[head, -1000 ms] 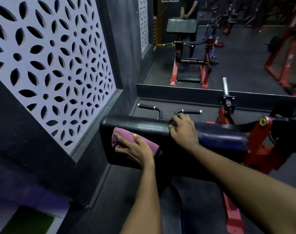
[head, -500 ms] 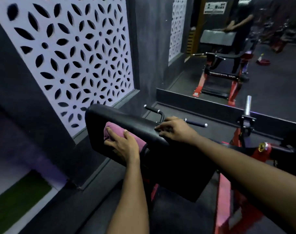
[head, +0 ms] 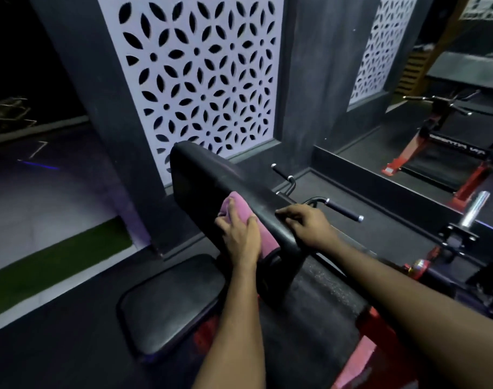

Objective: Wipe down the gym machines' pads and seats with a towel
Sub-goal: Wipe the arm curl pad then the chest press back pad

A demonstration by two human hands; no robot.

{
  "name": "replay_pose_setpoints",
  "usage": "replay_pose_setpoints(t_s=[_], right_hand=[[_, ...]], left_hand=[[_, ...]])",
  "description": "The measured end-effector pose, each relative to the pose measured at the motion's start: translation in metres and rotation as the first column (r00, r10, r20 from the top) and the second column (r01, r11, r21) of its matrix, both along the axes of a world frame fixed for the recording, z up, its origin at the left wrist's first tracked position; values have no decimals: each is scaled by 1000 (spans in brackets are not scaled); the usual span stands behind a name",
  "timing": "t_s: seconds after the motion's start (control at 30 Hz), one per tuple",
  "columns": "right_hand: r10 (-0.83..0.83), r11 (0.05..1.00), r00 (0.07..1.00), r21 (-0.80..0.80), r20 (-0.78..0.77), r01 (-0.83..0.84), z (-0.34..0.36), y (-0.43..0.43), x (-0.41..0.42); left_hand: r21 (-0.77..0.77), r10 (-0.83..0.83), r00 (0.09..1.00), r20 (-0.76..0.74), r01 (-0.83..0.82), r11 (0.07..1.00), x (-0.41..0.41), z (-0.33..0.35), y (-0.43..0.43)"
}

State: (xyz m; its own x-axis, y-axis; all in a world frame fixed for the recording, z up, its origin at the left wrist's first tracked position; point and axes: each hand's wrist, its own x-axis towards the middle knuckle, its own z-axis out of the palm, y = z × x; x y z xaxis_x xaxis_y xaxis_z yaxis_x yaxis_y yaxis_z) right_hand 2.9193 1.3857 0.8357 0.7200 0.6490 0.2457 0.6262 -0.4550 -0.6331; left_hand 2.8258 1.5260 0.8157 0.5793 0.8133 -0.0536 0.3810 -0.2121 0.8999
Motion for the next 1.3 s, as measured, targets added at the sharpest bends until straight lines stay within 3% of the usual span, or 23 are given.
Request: replay_pose_setpoints(t_s=[0.1, 0.23, 0.37, 0.47, 0.6, 0.77, 1.07, 1.3], right_hand=[[-27, 988, 972, 139, -232, 61, -9, -12, -5], [-63, 939, 888, 274, -455, 207, -12, -12, -3], [-80, 952, 917, 243, -391, 186, -15, -11, -1], [-75, 982, 981, 160, -180, 105, -10, -9, -4], [-32, 990, 999, 141, 31, 28, -10, 3, 10], [44, 992, 993, 126, -112, -30, -6, 5, 34], [183, 983, 977, 17, -109, -182, 3, 56, 64], [97, 995, 994, -5, -47, -97, -4, 98, 72]], left_hand=[[34, -57, 998, 17, 57, 998, -18, -1, -34], [228, -60, 998, -11, 61, 972, -25, -8, -74], [343, 56, 994, -90, -22, 939, -21, -8, -108], [318, 131, 985, -109, -90, 944, -5, -3, -105], [308, 200, 969, -145, -148, 940, 28, 12, -70], [249, 241, 957, -161, -197, 948, 52, 16, -16], [251, 253, 958, -134, -214, 944, 68, 18, 35], [303, 240, 964, -111, -197, 932, 93, 12, 103]])
